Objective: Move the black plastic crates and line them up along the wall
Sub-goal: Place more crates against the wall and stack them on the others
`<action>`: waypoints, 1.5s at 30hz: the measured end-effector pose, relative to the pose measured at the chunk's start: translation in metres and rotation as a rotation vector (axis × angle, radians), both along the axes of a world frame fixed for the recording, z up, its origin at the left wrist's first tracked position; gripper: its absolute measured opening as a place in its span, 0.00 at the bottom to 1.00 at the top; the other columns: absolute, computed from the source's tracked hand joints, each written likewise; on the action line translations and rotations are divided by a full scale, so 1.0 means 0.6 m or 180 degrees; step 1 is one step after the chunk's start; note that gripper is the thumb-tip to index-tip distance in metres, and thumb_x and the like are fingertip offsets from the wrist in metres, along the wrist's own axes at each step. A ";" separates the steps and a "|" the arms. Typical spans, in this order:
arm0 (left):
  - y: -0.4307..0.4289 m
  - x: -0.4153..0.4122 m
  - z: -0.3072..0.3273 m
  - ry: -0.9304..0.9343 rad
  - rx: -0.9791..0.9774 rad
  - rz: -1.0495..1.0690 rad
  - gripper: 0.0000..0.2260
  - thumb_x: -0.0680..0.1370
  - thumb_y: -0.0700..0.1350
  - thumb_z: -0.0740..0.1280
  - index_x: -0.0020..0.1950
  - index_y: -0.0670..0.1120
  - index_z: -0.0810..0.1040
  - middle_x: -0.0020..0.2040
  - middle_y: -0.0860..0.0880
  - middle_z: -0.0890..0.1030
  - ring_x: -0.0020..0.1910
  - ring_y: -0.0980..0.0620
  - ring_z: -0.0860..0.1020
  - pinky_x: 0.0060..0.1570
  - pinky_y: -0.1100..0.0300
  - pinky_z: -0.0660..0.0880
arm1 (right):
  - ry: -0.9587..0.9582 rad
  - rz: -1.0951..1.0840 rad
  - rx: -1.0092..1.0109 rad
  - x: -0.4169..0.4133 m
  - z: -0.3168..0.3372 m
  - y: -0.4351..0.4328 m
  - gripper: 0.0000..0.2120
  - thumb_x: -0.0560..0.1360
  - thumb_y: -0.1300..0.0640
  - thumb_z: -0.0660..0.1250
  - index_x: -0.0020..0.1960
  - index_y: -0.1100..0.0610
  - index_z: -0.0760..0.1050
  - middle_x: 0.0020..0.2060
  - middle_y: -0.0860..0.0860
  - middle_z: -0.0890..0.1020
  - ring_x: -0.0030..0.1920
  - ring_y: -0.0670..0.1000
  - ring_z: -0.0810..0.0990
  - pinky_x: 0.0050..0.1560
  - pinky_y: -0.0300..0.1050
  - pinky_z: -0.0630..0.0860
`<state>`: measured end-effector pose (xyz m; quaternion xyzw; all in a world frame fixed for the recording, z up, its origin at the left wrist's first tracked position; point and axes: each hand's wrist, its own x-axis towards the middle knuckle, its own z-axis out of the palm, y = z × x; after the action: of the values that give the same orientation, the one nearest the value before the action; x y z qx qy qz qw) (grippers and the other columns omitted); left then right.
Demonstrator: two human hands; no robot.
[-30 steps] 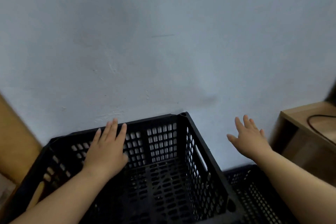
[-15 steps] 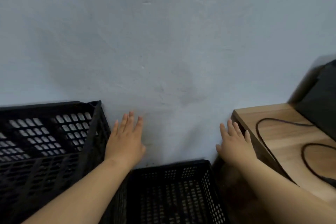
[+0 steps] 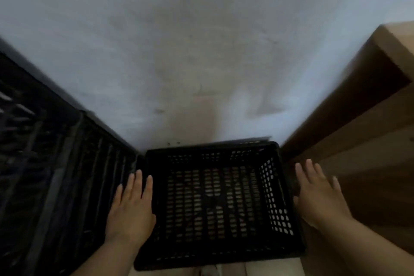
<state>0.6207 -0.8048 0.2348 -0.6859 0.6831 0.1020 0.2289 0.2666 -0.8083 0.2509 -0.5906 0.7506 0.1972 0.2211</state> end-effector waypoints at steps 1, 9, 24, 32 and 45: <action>-0.004 0.006 -0.043 -0.0046 0.0084 0.0044 0.34 0.78 0.50 0.55 0.75 0.46 0.36 0.76 0.44 0.35 0.75 0.47 0.36 0.73 0.50 0.37 | 0.0032 0.0024 0.0055 -0.006 -0.041 -0.003 0.37 0.78 0.50 0.57 0.76 0.52 0.35 0.76 0.52 0.35 0.76 0.52 0.35 0.75 0.55 0.42; -0.038 0.064 -0.310 -0.0212 -0.0156 0.0132 0.34 0.79 0.51 0.55 0.75 0.45 0.36 0.76 0.42 0.35 0.76 0.46 0.37 0.73 0.52 0.39 | 0.0459 0.0119 0.0046 -0.047 -0.319 -0.031 0.39 0.78 0.48 0.55 0.75 0.52 0.30 0.75 0.52 0.32 0.75 0.52 0.34 0.75 0.55 0.43; -0.078 0.104 -0.406 -0.0232 -0.0682 -0.0049 0.44 0.66 0.38 0.73 0.76 0.46 0.53 0.76 0.41 0.46 0.75 0.43 0.49 0.69 0.56 0.30 | 0.0760 0.0322 -0.0372 -0.051 -0.394 -0.039 0.42 0.76 0.56 0.60 0.73 0.54 0.30 0.71 0.55 0.28 0.72 0.51 0.32 0.75 0.53 0.44; -0.028 0.108 -0.350 0.0022 -0.0665 -0.0270 0.47 0.55 0.32 0.77 0.72 0.42 0.64 0.74 0.36 0.60 0.72 0.40 0.57 0.72 0.57 0.33 | 0.0778 0.0285 -0.0556 -0.045 -0.312 0.010 0.46 0.69 0.58 0.68 0.75 0.56 0.40 0.74 0.56 0.37 0.72 0.50 0.25 0.72 0.53 0.45; 0.162 0.080 -0.152 0.0065 -0.0857 -0.0403 0.50 0.51 0.30 0.76 0.72 0.42 0.63 0.74 0.38 0.57 0.72 0.43 0.57 0.72 0.55 0.36 | 0.1399 0.0849 0.0007 -0.056 -0.088 0.187 0.33 0.75 0.62 0.44 0.68 0.55 0.22 0.64 0.55 0.19 0.56 0.52 0.11 0.48 0.49 0.12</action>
<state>0.6689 -0.7074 0.1438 -0.6649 0.7348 0.0018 0.1339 0.2330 -0.6960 0.1981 -0.6271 0.6959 0.3490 0.0253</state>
